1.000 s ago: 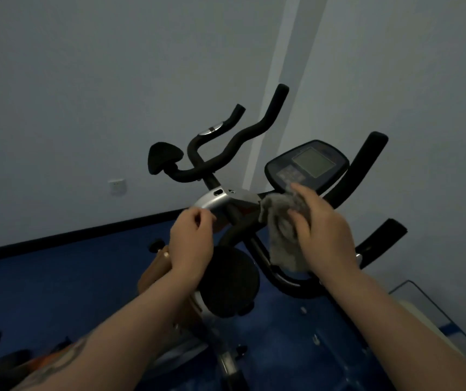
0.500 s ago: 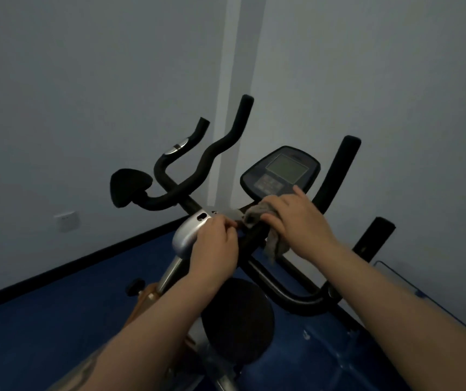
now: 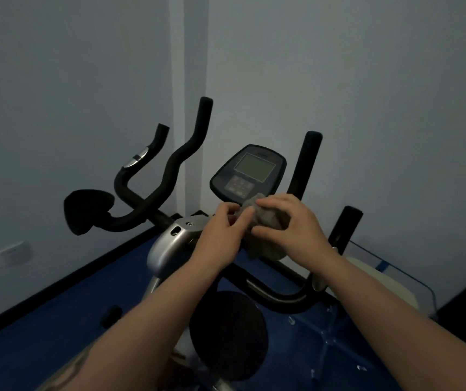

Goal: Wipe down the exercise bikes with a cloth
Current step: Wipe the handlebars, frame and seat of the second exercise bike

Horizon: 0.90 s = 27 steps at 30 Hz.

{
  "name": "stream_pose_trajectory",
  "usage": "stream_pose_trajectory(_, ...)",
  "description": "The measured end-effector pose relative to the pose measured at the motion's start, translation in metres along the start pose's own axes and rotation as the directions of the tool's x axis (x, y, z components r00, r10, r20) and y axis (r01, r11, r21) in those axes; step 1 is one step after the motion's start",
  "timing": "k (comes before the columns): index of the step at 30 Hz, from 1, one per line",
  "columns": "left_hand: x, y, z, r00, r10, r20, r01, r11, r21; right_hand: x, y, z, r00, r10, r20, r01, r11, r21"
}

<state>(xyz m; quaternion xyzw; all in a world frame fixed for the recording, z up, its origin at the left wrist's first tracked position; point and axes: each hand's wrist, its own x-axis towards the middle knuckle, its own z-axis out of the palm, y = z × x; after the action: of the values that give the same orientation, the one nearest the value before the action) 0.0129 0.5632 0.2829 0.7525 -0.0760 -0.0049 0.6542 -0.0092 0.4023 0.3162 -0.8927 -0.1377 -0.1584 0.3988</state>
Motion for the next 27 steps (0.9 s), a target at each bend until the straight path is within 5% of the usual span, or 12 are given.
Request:
stream_pose_trajectory(5, 0.01, 0.005, 0.001, 0.999, -0.024, -0.039, 0.019, 0.993, -0.12, 0.003, 0.001, -0.014, 0.979, 0.119, -0.164, -0.078, 0.968, 0.236)
stream_pose_trajectory(10, 0.032, 0.017, -0.005, 0.972, 0.061, -0.226, -0.069, 0.997, -0.029, 0.032, 0.007, -0.039, 0.899, 0.016, -0.437, -0.063, 0.994, -0.094)
stream_pose_trajectory(14, 0.038, 0.009, 0.016, 1.0, 0.029, -0.009, -0.024, 0.93, 0.367, 0.037, 0.013, -0.013, 0.972, 0.004, -0.235, -0.137, 0.822, -0.552)
stream_pose_trajectory(18, 0.031, -0.007, 0.029, 0.98, 0.132, -0.146, -0.022, 0.812, 0.584, 0.024, 0.019, 0.026, 0.983, -0.141, -0.113, 0.061, 0.848, -0.526)
stream_pose_trajectory(22, 0.03, -0.008, 0.027, 0.979, 0.185, 0.085, -0.183, 0.622, 0.761, 0.032, 0.03, 0.033, 0.976, -0.169, 0.139, 0.213, 0.585, -0.782)
stream_pose_trajectory(25, 0.022, -0.009, 0.028, 0.962, 0.251, 0.11, -0.209, 0.409, 0.888, 0.052, 0.035, 0.007, 0.939, -0.233, 0.251, 0.342, 0.589, -0.732)
stream_pose_trajectory(27, 0.017, -0.012, 0.029, 0.953, 0.278, 0.122, -0.221, 0.361, 0.906, 0.068, 0.042, -0.013, 0.907, -0.269, 0.325, 0.422, 0.569, -0.705)
